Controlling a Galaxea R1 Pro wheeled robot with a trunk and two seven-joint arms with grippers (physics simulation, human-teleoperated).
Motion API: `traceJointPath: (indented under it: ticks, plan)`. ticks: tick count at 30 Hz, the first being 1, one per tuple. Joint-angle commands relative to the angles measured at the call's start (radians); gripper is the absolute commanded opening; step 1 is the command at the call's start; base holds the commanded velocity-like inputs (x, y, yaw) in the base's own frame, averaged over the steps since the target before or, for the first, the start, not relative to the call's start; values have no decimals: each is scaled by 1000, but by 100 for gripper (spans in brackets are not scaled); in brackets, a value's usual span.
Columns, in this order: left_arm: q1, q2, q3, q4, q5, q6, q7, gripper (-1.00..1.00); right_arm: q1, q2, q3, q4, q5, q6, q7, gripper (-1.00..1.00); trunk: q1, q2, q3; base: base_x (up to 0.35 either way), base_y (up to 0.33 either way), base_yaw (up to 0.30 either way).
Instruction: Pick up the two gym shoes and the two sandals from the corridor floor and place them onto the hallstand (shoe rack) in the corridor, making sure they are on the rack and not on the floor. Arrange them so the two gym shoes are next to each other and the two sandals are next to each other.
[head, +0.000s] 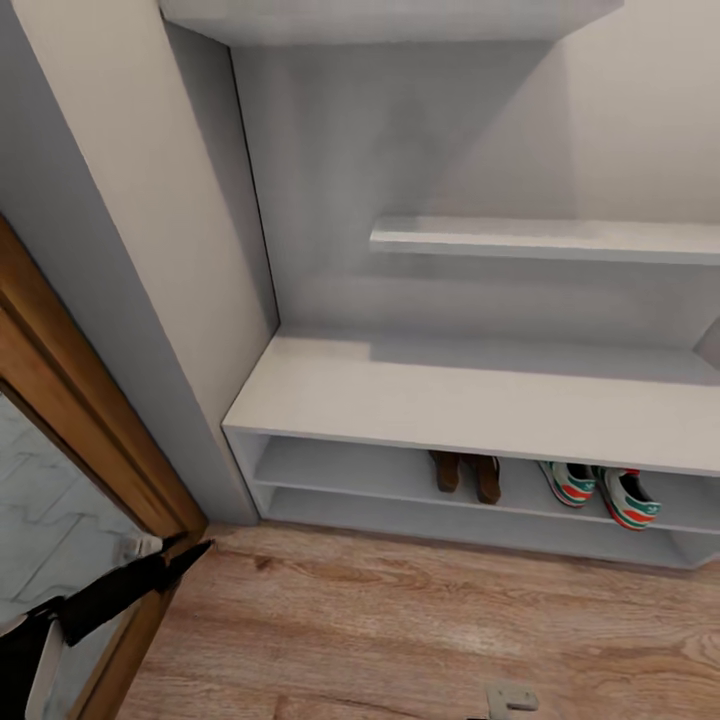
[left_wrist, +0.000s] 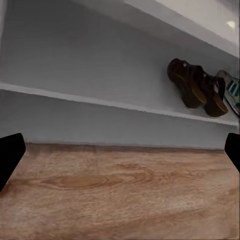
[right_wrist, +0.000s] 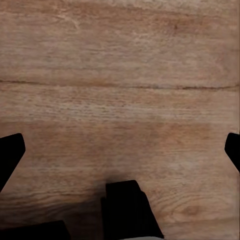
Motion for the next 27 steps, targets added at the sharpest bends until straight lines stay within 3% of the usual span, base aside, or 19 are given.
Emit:
traceJointPath:
  ticks: [1, 3, 7, 20, 27]
  plan:
    - [1, 0, 0, 2, 0, 0, 24, 100, 0, 0, 0, 2, 0, 0, 0, 100, -4, 7, 3, 0, 0, 0]
    - [11, 0, -1, 10, 1, 0, 104, 100, 0, -3, -1, 6, -1, 0, 0, 100, -12, 21, 10, 0, 0, 0]
    - [31, 1, -1, 38, 1, -7, 146, 100, 0, -10, -2, 7, 0, 0, 0, 100, -27, 49, 22, 0, 0, 0]
    - [58, 3, 6, 115, 2, -17, 154, 100, 0, -10, -1, 8, 0, 0, 0, 100, -77, 140, 63, 0, 0, 0]
    - [88, 5, 9, 121, 3, -17, 160, 100, -1, -10, -1, 8, 0, 0, 0, 100, -92, 168, 75, 0, 0, 0]
